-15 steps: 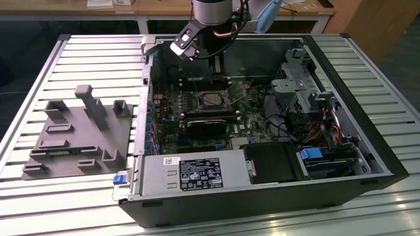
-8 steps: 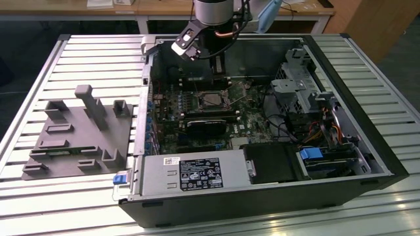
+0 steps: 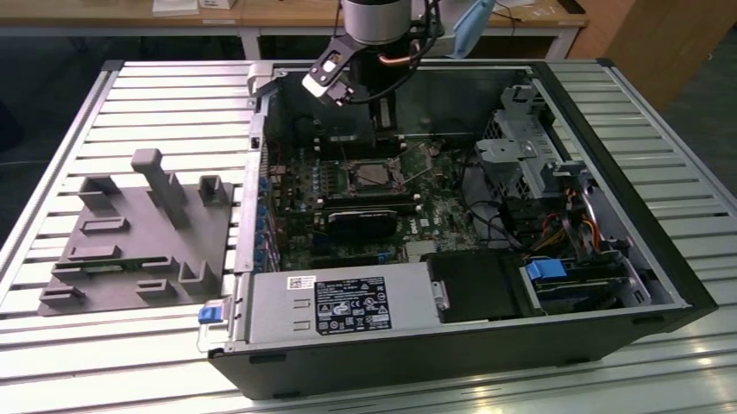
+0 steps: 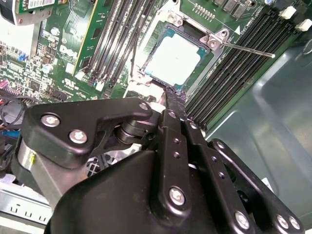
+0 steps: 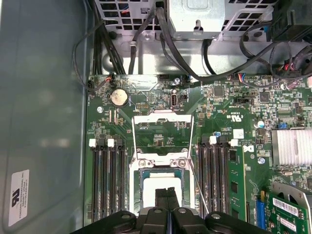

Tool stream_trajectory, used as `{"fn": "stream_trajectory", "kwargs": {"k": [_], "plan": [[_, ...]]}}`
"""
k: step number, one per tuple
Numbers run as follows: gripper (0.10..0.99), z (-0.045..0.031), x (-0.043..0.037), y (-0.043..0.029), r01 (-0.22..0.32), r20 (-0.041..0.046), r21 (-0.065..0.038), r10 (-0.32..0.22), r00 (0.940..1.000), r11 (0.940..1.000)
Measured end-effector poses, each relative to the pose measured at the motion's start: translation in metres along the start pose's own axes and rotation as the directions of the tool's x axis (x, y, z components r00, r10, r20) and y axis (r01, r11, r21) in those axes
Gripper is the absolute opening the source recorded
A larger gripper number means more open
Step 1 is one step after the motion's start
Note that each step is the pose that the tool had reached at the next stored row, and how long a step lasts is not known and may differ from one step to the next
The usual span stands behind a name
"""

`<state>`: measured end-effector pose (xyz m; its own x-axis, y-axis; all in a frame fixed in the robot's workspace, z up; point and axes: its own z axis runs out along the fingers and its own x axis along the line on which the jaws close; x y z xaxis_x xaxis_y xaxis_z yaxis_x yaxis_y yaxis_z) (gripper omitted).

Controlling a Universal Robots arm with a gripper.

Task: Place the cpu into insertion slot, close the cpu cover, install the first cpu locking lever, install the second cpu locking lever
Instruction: 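Close the cpu cover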

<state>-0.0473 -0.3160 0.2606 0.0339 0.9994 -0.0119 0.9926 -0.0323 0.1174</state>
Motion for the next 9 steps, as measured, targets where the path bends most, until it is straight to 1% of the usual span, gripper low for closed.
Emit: {"fn": "stream_trajectory", "kwargs": {"k": [9], "plan": [[0.102,0.0003,0.0001,0.0021,0.000,0.0000,0.000,0.000,1.0000,1.0000]]}}
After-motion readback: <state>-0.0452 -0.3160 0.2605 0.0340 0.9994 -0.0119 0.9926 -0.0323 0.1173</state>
